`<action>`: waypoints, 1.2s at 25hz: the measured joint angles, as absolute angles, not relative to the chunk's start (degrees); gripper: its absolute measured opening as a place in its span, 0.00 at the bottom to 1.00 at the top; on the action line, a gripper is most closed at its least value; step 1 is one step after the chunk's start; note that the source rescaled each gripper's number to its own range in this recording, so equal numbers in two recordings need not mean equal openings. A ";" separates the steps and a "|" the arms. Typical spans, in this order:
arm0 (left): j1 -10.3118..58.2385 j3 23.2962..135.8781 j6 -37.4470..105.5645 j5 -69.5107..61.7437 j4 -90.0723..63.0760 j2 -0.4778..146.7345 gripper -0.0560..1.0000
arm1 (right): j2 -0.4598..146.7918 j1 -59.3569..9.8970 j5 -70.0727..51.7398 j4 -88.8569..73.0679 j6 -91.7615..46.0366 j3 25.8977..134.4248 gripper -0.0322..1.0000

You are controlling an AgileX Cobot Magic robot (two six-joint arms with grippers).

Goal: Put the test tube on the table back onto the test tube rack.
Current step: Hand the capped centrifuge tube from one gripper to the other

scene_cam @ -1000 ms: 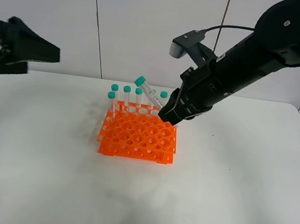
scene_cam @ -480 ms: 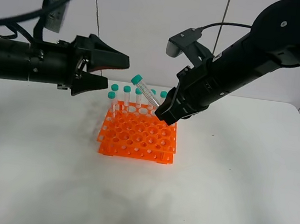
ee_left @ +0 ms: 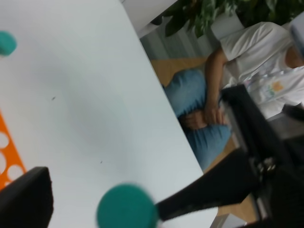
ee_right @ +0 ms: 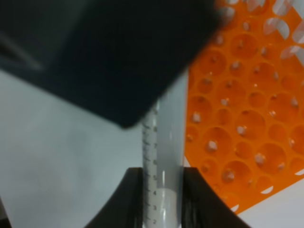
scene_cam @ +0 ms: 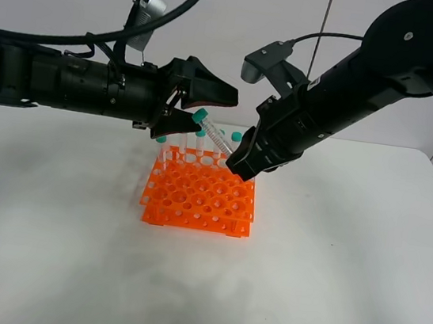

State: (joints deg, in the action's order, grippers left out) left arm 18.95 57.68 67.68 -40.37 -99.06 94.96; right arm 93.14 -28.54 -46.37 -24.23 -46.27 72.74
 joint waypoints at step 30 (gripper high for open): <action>18.38 57.93 65.05 -38.66 -99.06 95.52 0.06 | 93.14 -28.54 -44.13 -21.89 -41.75 72.74 0.05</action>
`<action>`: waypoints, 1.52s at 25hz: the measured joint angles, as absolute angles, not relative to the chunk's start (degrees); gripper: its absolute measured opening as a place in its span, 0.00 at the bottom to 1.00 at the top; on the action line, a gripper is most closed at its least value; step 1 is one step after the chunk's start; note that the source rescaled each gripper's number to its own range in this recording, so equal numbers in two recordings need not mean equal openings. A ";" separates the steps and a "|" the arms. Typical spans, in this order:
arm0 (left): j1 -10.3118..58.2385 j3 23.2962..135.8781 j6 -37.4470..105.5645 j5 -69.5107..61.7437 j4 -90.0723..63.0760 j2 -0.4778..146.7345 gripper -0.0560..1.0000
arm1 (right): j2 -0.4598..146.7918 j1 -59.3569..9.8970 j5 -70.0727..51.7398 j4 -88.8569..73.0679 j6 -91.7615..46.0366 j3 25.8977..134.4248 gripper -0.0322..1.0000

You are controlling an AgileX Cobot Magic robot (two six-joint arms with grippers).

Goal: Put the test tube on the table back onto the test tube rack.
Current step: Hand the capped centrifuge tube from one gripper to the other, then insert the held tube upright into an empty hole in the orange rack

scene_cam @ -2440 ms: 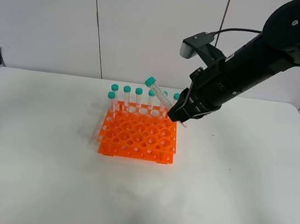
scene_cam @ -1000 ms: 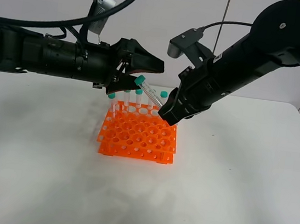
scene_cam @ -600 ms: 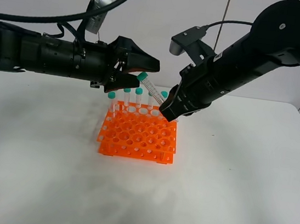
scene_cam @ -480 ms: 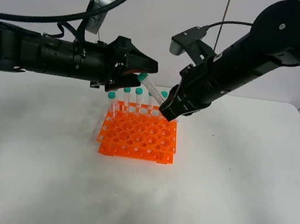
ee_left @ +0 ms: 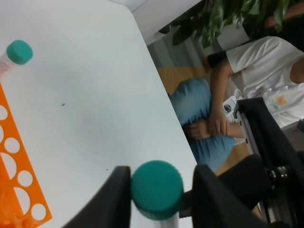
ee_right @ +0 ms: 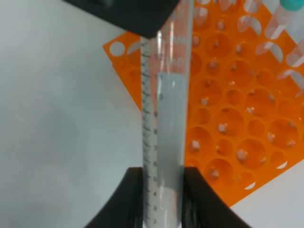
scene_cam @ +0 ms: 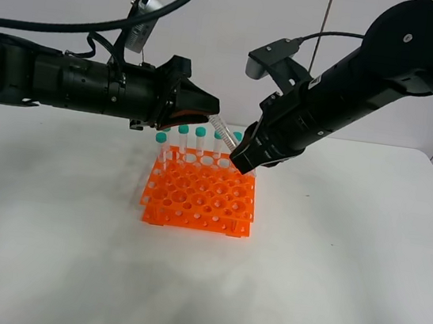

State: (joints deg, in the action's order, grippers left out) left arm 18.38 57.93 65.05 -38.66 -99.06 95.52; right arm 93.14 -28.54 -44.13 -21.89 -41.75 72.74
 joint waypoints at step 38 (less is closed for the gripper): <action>18.50 57.93 64.53 -38.49 -99.06 95.52 0.05 | 91.48 -6.89 -62.39 0.00 -6.90 88.23 1.00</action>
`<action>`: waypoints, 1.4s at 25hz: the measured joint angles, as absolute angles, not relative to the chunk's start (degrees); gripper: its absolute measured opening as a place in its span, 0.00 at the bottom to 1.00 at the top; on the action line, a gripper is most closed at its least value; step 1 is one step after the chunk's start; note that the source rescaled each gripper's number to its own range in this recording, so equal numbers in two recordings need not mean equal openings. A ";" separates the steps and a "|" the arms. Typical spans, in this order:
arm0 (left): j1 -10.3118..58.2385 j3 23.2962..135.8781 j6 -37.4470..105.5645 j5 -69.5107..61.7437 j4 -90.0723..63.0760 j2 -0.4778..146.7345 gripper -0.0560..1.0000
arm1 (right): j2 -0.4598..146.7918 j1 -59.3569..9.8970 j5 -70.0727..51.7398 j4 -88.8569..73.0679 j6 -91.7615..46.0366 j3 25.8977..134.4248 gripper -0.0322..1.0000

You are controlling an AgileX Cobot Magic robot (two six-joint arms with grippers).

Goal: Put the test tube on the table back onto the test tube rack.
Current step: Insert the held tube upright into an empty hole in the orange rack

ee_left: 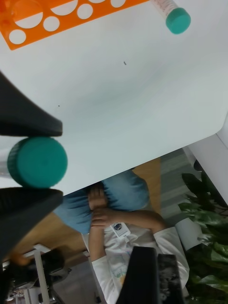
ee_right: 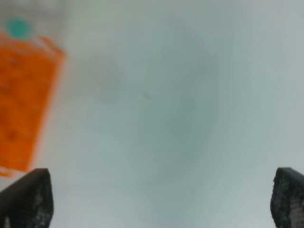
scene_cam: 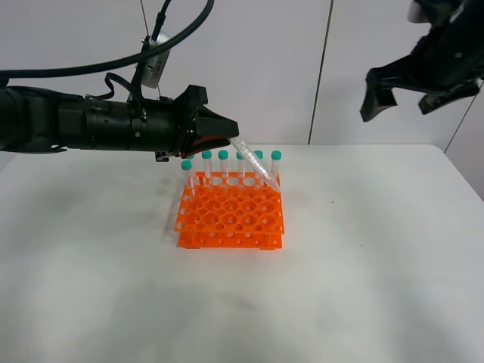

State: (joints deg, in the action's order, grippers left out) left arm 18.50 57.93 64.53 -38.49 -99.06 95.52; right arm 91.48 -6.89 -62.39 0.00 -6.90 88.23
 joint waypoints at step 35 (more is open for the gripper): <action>18.50 57.93 64.53 -38.96 -99.06 95.52 0.05 | 5.98 -1.05 -59.07 -1.20 -2.77 28.69 1.00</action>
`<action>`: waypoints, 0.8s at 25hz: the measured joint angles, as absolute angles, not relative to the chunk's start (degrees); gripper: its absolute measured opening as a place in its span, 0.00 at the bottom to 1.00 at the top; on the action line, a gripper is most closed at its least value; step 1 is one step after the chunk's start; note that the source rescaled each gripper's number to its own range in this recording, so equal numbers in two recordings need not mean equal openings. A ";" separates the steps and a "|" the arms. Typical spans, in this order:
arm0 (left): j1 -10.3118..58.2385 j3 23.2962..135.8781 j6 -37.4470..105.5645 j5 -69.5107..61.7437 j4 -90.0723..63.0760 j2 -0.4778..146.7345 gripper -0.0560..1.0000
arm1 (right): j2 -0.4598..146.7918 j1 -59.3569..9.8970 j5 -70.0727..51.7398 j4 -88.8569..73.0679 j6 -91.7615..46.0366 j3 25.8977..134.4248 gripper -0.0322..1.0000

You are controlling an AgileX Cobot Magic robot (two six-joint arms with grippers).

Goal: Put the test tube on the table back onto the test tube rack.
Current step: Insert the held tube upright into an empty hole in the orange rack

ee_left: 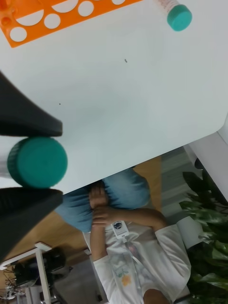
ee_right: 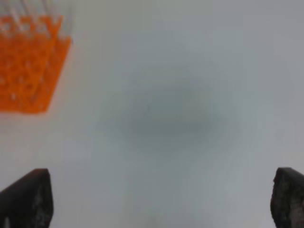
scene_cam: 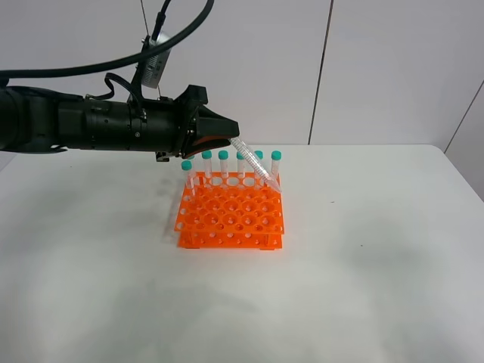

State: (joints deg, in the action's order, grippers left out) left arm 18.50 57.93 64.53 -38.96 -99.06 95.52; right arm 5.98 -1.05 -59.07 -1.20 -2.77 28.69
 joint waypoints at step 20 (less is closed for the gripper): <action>18.50 57.93 64.46 -36.11 -96.40 92.43 0.05 | -0.35 -1.05 -59.06 0.00 -0.80 28.69 1.00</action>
